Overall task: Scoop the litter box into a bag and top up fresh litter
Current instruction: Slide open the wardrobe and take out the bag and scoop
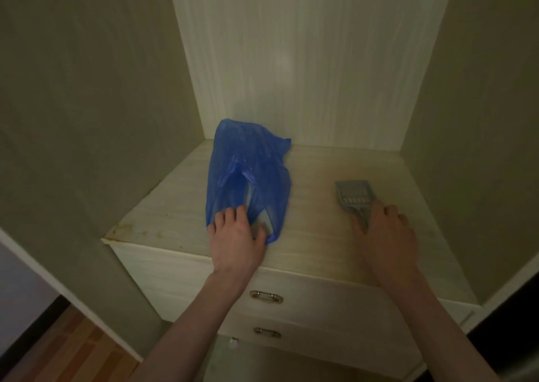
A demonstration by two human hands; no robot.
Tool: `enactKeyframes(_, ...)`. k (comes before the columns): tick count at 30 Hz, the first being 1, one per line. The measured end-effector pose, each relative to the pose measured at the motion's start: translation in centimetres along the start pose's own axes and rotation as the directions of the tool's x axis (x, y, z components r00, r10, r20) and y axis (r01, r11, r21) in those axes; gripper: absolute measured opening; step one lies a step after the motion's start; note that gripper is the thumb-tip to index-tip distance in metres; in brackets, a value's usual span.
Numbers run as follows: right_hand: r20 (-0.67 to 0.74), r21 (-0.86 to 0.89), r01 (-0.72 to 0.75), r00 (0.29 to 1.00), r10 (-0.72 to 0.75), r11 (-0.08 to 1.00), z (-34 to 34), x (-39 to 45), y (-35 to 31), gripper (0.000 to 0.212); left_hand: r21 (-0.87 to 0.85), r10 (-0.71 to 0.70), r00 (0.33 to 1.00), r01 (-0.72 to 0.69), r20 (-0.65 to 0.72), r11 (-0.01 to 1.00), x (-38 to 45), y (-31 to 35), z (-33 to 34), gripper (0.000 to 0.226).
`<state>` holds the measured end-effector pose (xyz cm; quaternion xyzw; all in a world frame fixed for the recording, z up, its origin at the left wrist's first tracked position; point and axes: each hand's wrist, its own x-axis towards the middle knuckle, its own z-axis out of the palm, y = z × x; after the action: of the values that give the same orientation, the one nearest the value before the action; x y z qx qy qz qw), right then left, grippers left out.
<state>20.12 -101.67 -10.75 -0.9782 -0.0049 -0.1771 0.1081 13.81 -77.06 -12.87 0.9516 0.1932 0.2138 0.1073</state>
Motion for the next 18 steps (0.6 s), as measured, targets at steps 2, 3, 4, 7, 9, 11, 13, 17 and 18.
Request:
enactKeyframes(2, 0.060, 0.054, -0.019, 0.998, 0.015, 0.998, 0.2, 0.3, 0.4, 0.038, 0.004, -0.016, 0.999, 0.016, 0.052, 1.000, 0.3, 0.0, 0.1, 0.044)
enactKeyframes(3, 0.084, 0.084, -0.021, 0.996, 0.014, 0.996, 0.4, 0.4, 0.7, 0.035, -0.013, -0.021, 0.998, 0.022, 0.067, 1.000, 0.4, 0.0, 0.2, 0.043)
enactKeyframes(4, 0.105, 0.108, -0.022, 0.994, 0.011, 0.994, 0.5, 0.5, 0.9, 0.033, -0.048, -0.024, 0.997, 0.028, 0.074, 0.998, 0.4, 0.0, 0.2, 0.042)
enactKeyframes(7, 0.132, 0.134, -0.038, 0.991, 0.021, 0.990, 0.8, 0.7, 1.2, 0.028, -0.182, -0.047, 0.995, 0.061, 0.083, 0.981, 0.6, 0.0, 0.2, 0.037)
enactKeyframes(9, 0.153, 0.157, -0.065, 0.987, 0.041, 0.986, 1.1, 0.9, 1.4, 0.029, -0.204, -0.058, 0.992, 0.081, 0.116, 0.976, 0.9, -0.1, 0.1, 0.035)
enactKeyframes(11, 0.164, 0.208, -0.091, 0.985, 0.057, 0.974, 1.3, 1.1, 1.4, 0.027, -0.194, -0.076, 0.985, 0.105, 0.153, 0.975, 1.4, -0.2, -0.1, 0.034)
enactKeyframes(13, 0.178, 0.265, -0.116, 0.982, 0.070, 0.957, 1.5, 1.4, 1.5, 0.025, -0.180, -0.082, 0.982, 0.112, 0.168, 0.977, 1.8, -0.3, -0.1, 0.033)
enactKeyframes(17, 0.238, 0.400, -0.175, 0.968, 0.082, 0.900, 1.7, 1.9, 1.4, 0.018, -0.219, -0.074, 0.990, 0.099, 0.118, 0.971, 2.0, -0.5, -0.5, 0.036)
enactKeyframes(18, 0.222, 0.438, -0.169, 0.972, 0.076, 0.883, 1.6, 2.0, 1.2, 0.016, -0.225, -0.066, 0.993, 0.086, 0.094, 0.971, 2.0, -0.5, -0.6, 0.034)
